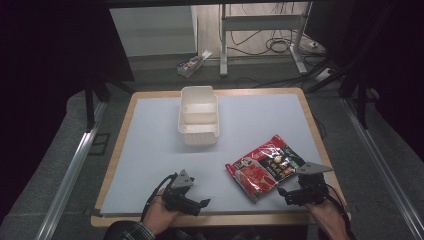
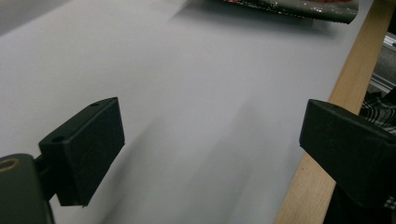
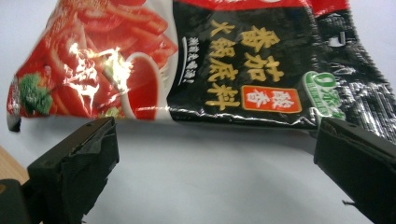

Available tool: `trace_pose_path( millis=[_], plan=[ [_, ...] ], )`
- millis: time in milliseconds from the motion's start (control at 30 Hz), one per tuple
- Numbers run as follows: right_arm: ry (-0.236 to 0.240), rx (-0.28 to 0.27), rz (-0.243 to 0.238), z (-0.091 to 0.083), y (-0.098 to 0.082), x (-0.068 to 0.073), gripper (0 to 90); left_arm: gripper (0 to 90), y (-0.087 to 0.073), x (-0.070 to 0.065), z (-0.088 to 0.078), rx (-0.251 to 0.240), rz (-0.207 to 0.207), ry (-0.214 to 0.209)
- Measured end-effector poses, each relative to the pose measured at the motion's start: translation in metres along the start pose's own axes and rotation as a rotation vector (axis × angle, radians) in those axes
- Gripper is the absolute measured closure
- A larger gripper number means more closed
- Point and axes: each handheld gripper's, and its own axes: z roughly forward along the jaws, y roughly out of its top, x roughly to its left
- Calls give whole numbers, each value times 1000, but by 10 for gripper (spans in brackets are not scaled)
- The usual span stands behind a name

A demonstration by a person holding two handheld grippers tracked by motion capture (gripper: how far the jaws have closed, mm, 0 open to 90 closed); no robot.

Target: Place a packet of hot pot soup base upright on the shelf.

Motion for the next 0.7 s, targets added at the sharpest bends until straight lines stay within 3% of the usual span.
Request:
trace_pose_path(
  millis=[200, 333, 467, 700],
  plan=[
    [29, -31, 19, -1, -4, -10, 25, 67, 10, -4, 9, 10, 43, 36],
    [33, -43, 32, -2, -5, -13, 32, 68, 14, -3, 13, -9, 20, -6],
    [41, -38, 35, -1, -5, -13, 33, 84, 16, -6, 15, 2, 39, 1],
    [57, -21, 35, 2, -6, -13, 41, 217, 19, -4, 12, -6, 32, 13]
  ],
)
